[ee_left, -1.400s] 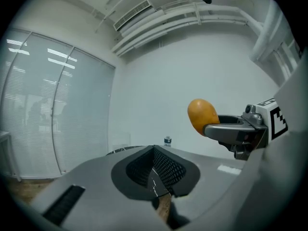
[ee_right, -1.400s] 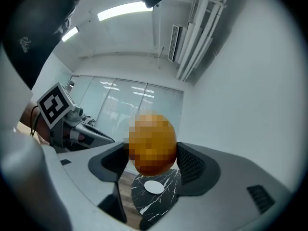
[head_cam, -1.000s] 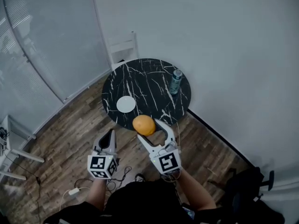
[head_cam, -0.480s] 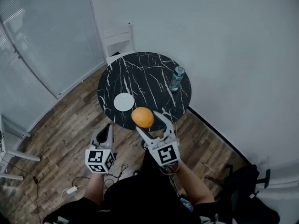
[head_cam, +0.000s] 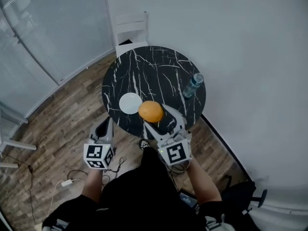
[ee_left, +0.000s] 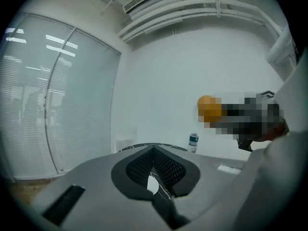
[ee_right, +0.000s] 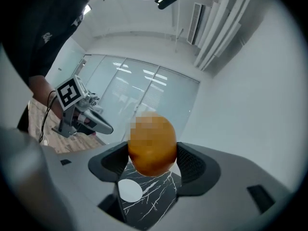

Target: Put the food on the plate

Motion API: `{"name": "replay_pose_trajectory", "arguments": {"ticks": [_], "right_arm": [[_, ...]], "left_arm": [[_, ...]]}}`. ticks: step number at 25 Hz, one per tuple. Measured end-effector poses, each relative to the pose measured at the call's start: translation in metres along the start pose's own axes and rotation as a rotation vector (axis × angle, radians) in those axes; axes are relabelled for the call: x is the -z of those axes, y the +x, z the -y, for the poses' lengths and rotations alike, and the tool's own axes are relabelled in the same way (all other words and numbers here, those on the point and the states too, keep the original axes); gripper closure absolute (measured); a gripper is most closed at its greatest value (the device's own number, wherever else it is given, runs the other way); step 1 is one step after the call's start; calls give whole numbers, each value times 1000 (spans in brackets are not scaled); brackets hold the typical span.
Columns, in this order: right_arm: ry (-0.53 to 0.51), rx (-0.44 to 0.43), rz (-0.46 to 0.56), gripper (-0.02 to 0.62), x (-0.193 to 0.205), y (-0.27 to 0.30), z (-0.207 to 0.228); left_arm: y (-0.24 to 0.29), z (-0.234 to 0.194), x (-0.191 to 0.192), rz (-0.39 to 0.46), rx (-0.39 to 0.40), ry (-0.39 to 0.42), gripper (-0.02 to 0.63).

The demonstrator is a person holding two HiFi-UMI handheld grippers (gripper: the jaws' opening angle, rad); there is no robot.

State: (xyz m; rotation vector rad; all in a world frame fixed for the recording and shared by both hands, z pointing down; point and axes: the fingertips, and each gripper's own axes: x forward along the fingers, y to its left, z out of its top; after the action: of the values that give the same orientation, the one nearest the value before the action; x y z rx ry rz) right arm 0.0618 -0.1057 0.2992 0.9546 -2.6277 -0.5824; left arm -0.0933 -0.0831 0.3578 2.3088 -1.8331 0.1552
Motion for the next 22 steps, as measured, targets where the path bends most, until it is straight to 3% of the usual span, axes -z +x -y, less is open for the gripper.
{"name": "replay_pose_trajectory", "arguments": {"ticks": [6,16,22], "right_arm": [[-101,-154,-24,291,18,66,0],[-133,-396,-106,291,77,149,-11],[-237,-517,-169,291,108,179,-18]], "left_arm": [[41,-26,11,-52,-40,-17,606],[63,-65,73,-180,-169,-109,606],[75,-77,105,-232,-223,-151,606]]}}
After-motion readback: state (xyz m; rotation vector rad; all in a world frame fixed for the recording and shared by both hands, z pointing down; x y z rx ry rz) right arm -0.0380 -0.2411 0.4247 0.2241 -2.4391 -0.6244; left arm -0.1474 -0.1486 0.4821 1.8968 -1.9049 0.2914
